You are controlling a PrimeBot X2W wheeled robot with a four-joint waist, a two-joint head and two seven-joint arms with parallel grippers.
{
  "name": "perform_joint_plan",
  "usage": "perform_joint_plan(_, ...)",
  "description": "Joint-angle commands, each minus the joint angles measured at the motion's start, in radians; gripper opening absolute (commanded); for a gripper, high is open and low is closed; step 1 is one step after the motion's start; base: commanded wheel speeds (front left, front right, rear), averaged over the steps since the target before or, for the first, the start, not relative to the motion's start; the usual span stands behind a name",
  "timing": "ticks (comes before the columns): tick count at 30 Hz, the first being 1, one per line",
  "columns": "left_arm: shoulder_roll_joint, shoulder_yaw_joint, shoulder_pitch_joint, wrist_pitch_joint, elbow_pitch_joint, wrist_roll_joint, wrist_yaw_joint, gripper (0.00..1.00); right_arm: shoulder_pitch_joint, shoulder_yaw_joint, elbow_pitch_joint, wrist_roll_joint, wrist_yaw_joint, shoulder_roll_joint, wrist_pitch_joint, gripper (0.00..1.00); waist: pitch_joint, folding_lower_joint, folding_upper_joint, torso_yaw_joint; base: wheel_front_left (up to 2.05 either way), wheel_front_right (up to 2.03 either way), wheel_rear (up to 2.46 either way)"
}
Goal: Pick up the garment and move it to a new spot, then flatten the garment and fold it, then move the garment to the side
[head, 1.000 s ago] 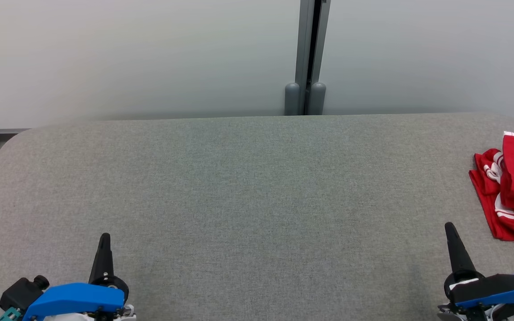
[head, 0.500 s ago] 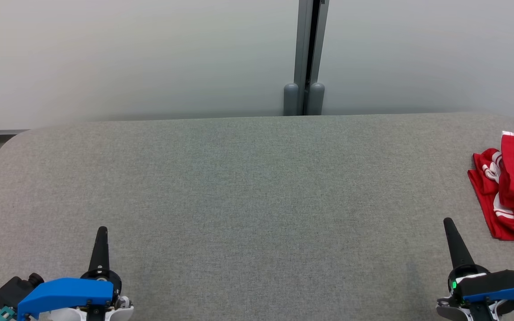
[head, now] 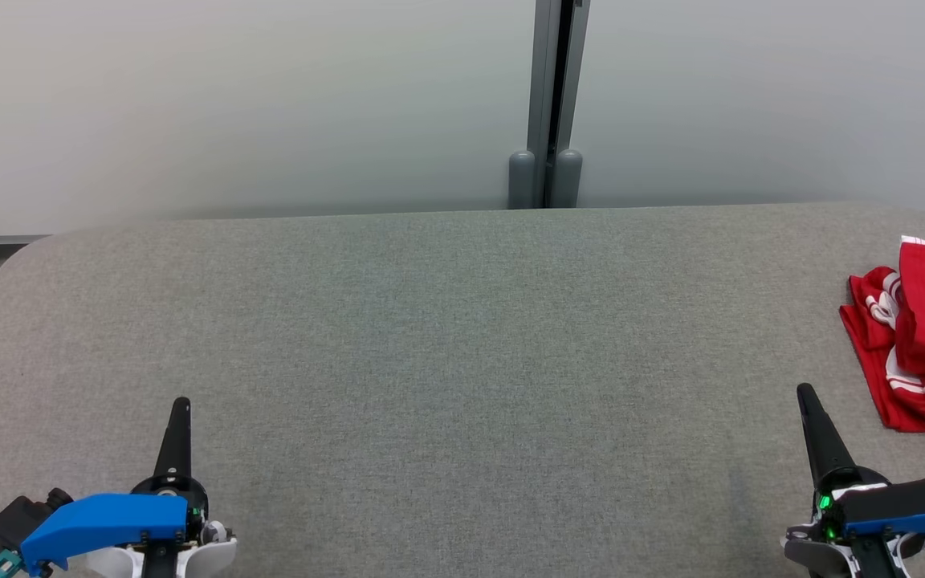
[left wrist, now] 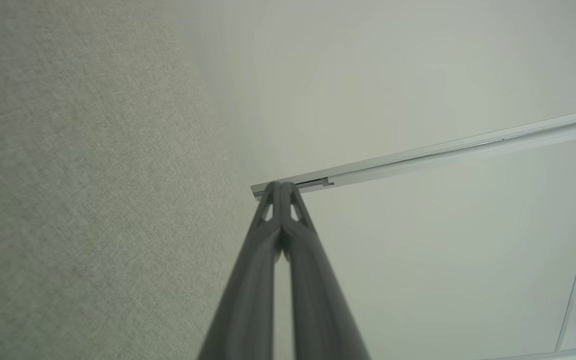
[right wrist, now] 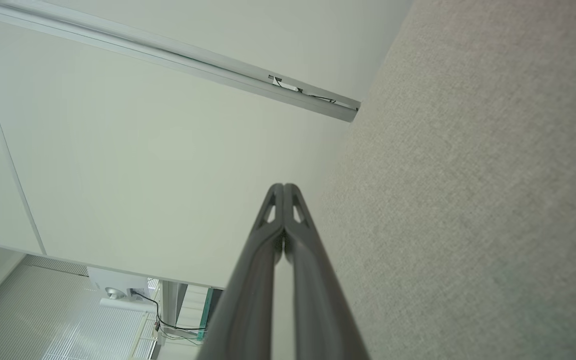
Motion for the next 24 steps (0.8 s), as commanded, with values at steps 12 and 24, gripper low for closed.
perform_joint_plan(12,-0.004,0.024,-0.026,0.031,-0.021,-0.105,-0.008,0.0,-0.026,0.004,0.0,0.126,0.0,-0.01,0.023,0.0,-0.001,0.0,0.0,-0.003,0.0,0.0,0.0)
perform_joint_plan(24,-0.009,0.04,-0.034,0.054,-0.03,-0.186,-0.01,0.0,-0.031,0.006,0.004,0.222,0.0,-0.01,0.037,0.0,-0.002,0.0,0.0,-0.005,0.0,0.0,0.0)
